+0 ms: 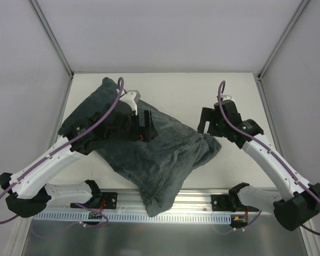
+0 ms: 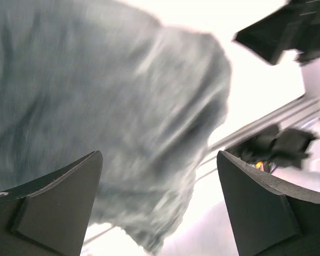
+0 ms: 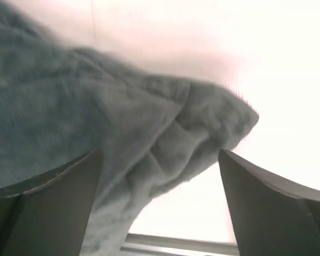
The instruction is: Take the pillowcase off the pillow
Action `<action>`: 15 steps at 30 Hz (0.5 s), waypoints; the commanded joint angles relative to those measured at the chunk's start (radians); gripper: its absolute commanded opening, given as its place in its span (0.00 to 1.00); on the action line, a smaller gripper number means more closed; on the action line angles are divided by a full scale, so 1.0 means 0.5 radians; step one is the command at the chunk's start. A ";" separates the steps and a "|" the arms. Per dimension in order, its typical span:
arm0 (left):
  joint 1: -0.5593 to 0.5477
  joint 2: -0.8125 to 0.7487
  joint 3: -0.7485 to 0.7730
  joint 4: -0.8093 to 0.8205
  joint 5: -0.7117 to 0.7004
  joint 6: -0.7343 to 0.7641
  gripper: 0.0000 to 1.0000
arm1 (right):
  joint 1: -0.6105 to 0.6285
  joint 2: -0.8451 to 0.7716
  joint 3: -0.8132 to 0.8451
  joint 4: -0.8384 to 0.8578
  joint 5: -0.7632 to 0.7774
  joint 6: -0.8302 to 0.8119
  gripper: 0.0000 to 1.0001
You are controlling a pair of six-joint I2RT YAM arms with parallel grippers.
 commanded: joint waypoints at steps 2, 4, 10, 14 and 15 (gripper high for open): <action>-0.135 0.317 0.401 -0.043 -0.113 0.248 0.88 | -0.059 0.078 0.237 -0.126 -0.129 -0.049 0.96; -0.227 0.519 0.500 -0.086 -0.165 0.318 0.88 | -0.059 -0.023 0.179 -0.113 -0.113 0.000 0.96; -0.538 0.968 0.798 -0.261 -0.190 0.524 0.90 | -0.178 -0.535 -0.140 -0.168 -0.180 0.119 0.96; -0.605 1.118 0.798 -0.300 -0.132 0.533 0.90 | -0.209 -0.787 -0.340 -0.282 -0.266 0.199 0.96; -0.608 1.167 0.798 -0.307 -0.132 0.512 0.87 | -0.209 -0.857 -0.416 -0.315 -0.279 0.215 0.96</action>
